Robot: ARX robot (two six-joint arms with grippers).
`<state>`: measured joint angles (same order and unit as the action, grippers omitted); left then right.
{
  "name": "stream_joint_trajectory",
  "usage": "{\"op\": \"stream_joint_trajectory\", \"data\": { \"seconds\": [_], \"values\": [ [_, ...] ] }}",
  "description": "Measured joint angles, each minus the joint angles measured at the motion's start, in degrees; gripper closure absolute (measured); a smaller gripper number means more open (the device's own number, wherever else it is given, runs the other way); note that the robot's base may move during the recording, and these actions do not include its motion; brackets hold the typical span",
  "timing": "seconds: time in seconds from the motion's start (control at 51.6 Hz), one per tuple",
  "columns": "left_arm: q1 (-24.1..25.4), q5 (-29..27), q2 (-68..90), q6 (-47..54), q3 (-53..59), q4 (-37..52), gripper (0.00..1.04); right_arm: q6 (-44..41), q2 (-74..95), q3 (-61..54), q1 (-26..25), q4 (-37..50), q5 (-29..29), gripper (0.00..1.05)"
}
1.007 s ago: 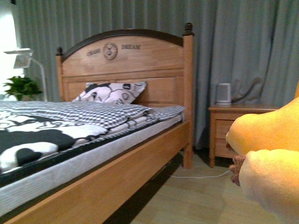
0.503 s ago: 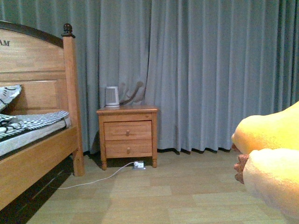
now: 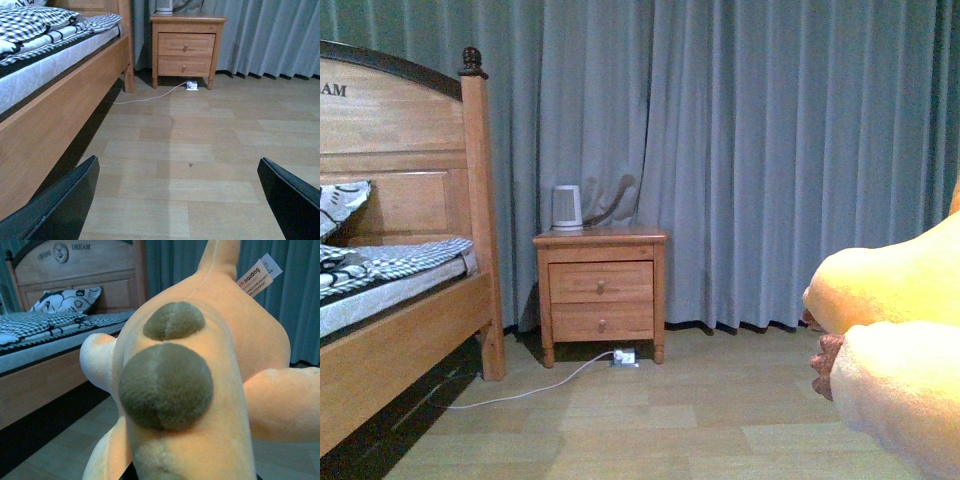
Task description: Put away toys
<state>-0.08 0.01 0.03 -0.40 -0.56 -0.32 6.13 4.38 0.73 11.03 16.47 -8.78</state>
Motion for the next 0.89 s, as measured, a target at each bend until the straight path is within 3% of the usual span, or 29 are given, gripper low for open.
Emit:
{"op": "stream_joint_trajectory", "data": {
  "seconds": [0.891],
  "values": [
    [0.0, 0.1, 0.0, 0.0, 0.0, 0.0, 0.06, 0.0, 0.0, 0.0, 0.0, 0.0, 0.0, 0.97]
  ]
}}
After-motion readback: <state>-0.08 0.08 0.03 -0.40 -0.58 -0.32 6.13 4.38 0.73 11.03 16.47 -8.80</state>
